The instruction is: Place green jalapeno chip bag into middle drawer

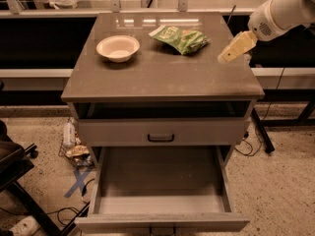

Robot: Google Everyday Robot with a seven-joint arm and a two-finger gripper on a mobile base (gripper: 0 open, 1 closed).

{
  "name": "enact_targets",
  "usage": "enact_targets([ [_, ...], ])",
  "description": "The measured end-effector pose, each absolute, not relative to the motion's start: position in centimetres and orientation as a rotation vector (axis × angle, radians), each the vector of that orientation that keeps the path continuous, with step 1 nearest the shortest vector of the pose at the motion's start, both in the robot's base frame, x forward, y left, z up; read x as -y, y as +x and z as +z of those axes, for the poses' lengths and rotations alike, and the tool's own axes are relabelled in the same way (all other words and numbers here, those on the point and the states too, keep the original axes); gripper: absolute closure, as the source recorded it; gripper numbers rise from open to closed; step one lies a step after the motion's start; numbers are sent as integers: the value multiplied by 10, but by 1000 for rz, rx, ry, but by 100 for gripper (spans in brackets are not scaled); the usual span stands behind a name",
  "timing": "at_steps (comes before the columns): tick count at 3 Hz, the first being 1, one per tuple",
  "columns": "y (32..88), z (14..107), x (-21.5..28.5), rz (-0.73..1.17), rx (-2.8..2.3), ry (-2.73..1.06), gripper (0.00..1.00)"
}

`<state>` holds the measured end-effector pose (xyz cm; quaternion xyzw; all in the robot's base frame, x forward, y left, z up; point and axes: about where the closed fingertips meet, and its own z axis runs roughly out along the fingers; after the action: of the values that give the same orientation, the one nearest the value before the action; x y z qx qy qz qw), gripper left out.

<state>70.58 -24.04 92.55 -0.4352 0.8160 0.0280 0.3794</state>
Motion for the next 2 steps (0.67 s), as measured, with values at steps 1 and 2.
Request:
enact_targets([
  [1, 718, 916, 233, 110, -2072, -1097, 0],
  [2, 756, 902, 217, 189, -2014, -1047, 0],
])
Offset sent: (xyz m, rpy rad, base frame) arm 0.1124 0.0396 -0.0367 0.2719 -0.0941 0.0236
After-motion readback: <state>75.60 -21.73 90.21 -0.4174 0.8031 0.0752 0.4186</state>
